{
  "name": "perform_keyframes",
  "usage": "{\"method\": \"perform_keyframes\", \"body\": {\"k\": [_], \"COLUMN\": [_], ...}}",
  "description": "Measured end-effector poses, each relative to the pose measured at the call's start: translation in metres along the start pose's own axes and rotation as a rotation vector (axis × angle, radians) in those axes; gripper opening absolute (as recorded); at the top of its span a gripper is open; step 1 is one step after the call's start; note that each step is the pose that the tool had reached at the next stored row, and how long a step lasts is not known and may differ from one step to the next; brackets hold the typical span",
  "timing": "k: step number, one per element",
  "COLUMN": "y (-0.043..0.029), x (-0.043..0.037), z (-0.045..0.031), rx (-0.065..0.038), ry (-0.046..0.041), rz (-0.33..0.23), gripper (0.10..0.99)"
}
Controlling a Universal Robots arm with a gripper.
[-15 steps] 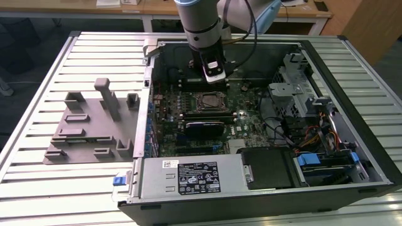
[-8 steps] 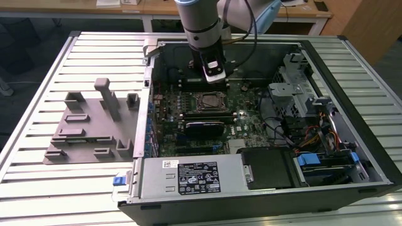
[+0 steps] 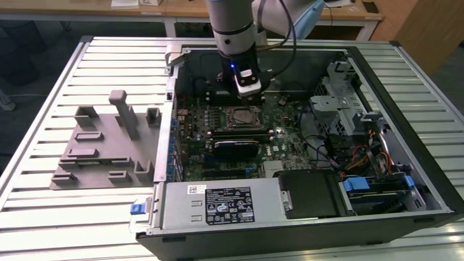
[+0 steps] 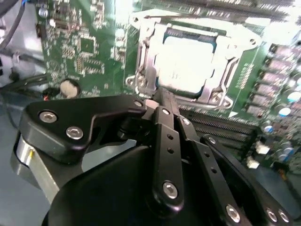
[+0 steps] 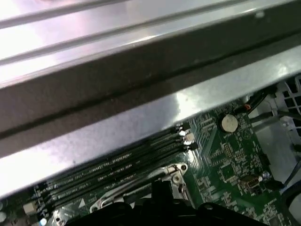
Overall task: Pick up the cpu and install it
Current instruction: 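Install the first cpu locking lever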
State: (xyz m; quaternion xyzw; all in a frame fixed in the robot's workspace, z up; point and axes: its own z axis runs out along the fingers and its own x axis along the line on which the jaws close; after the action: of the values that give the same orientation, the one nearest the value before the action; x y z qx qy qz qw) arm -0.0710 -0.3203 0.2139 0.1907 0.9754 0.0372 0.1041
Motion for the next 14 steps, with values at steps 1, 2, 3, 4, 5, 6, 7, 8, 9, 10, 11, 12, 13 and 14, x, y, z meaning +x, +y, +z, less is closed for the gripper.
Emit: {"method": "perform_keyframes", "body": {"k": [1,2,3,4,5,6,7,8,9,10,11,12,13,14], "y": [-0.0011,-0.0024,-0.0041,-0.0061,-0.0084,-0.0109,-0.0133,-0.0156,-0.0176,-0.0195,-0.0208,-0.0211,-0.0211,-0.0212], "x": [-0.0007,-0.0015,-0.0023,-0.0033,-0.0043,-0.0054,-0.0065,-0.0076,-0.0085,-0.0095,-0.0102,-0.0103,-0.0103,-0.0103], "z": [0.0000,-0.0001,-0.0002,-0.0002,-0.0002,-0.0002,-0.0003,-0.0003,-0.0002,-0.0002,0.0000,0.0001,0.0000,0.0000], "rx": [0.010,0.019,0.026,0.031,0.036,0.040,0.043,0.046,0.049,0.052,0.056,0.058,0.058,0.058], "ry": [0.0040,0.0081,0.0115,0.0145,0.0174,0.0204,0.0234,0.0270,0.0323,0.0394,0.0482,0.0530,0.0532,0.0532], "rz": [-0.001,-0.002,-0.004,-0.004,-0.005,-0.005,-0.005,-0.006,-0.006,-0.006,-0.006,-0.005,-0.005,-0.005], "gripper": [0.106,0.106,0.106,0.106,0.106,0.106,0.106,0.106,0.106,0.106,0.106,0.106,0.106,0.106]}}
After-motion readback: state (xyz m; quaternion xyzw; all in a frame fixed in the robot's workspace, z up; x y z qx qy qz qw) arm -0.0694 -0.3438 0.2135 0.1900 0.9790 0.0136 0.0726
